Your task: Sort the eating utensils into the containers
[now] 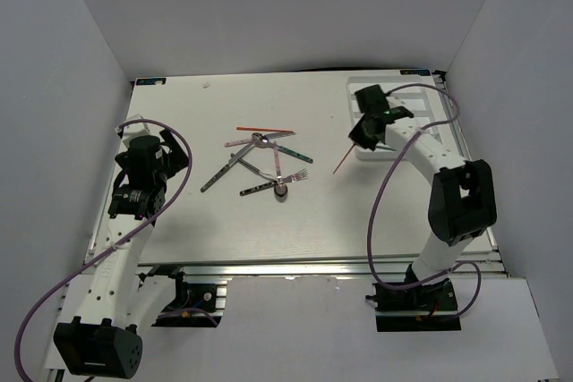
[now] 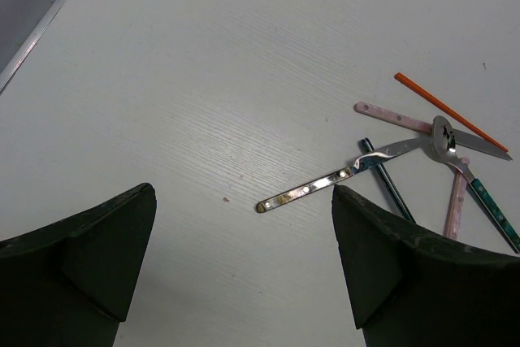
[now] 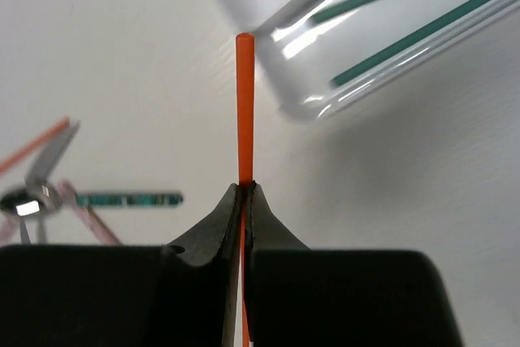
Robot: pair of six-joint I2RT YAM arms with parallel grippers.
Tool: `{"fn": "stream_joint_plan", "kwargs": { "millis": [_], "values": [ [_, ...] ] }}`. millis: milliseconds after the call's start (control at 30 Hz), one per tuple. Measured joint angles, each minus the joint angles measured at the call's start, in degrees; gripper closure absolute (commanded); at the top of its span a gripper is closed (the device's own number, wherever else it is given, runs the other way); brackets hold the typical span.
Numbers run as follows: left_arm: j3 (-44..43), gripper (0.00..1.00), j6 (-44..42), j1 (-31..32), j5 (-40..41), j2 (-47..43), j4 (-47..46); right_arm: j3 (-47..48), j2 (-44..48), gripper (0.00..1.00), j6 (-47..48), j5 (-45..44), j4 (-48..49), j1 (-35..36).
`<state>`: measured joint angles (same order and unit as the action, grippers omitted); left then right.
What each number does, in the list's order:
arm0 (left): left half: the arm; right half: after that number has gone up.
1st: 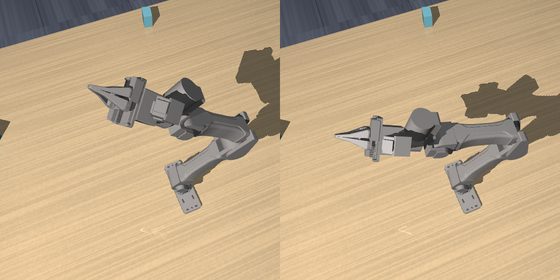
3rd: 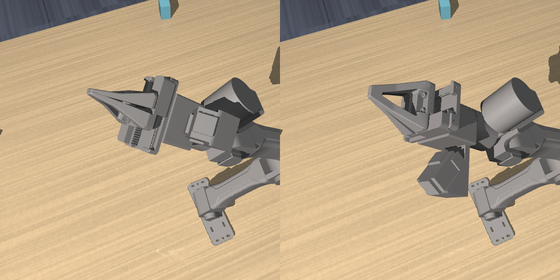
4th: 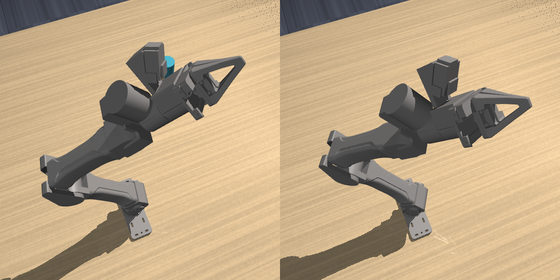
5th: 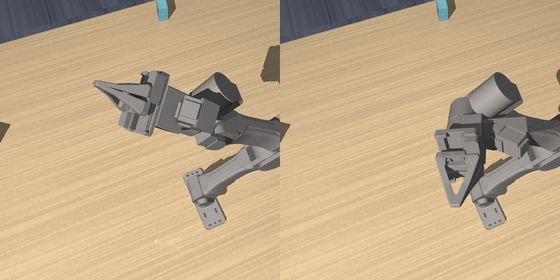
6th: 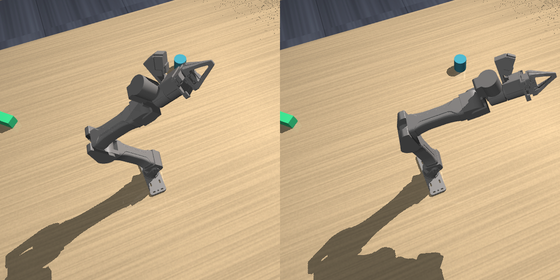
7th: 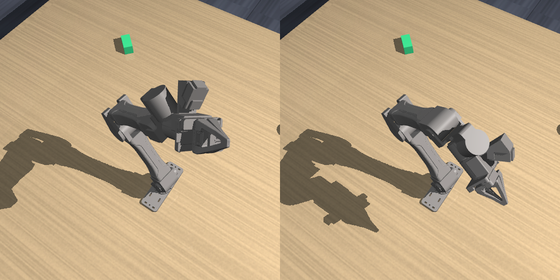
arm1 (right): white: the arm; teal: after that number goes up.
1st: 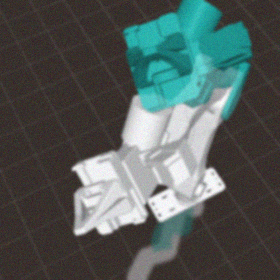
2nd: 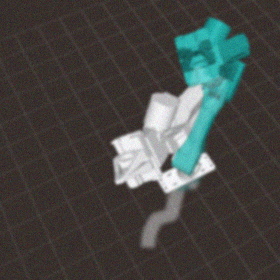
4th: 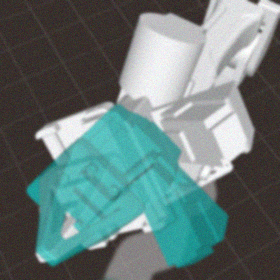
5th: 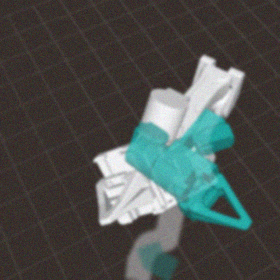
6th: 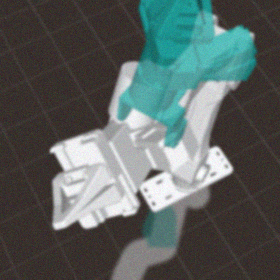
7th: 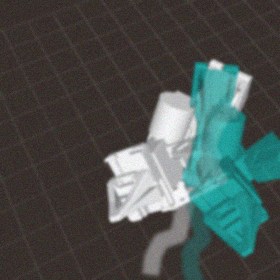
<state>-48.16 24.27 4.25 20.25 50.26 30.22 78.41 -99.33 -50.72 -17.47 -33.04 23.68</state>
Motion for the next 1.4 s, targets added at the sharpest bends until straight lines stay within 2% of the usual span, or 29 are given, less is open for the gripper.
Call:
{"fn": "stream_joint_plan", "kwargs": {
  "millis": [133, 333, 567, 867, 1033, 1133, 1400],
  "values": [
    [0.0, 0.02, 0.0, 0.0, 0.1, 0.0, 0.0, 0.3, -0.1, 1.0, -5.3, -0.3, -0.6, -10.1],
    [0.0, 0.02, 0.0, 0.0, 0.1, 0.4, 0.0, 6.1, -6.7, 1.0, -13.3, 0.9, -4.8, -22.6],
    [0.0, 0.02, 0.0, 0.0, 0.1, 1.8, 0.0, 7.8, -10.1, 1.0, -18.8, 1.8, -6.4, -26.2],
    [0.0, 0.02, 0.0, 0.0, 0.1, 2.3, 0.0, 11.4, -15.0, 1.0, -19.4, 3.5, -6.4, -26.7],
    [0.0, 0.02, 0.0, 0.0, 0.1, 2.4, 0.0, 10.6, -15.0, 0.81, -18.8, 5.3, -4.9, -26.7],
    [0.0, 0.02, 0.0, 0.0, 0.1, 2.4, 0.0, 10.2, -15.0, 0.52, -17.9, 6.3, -4.1, -26.7],
    [0.0, 0.02, 0.0, 0.0, 0.1, 2.4, 0.0, 10.2, -14.8, 0.48, -16.0, 7.8, -3.7, -26.9]
  ]
}}
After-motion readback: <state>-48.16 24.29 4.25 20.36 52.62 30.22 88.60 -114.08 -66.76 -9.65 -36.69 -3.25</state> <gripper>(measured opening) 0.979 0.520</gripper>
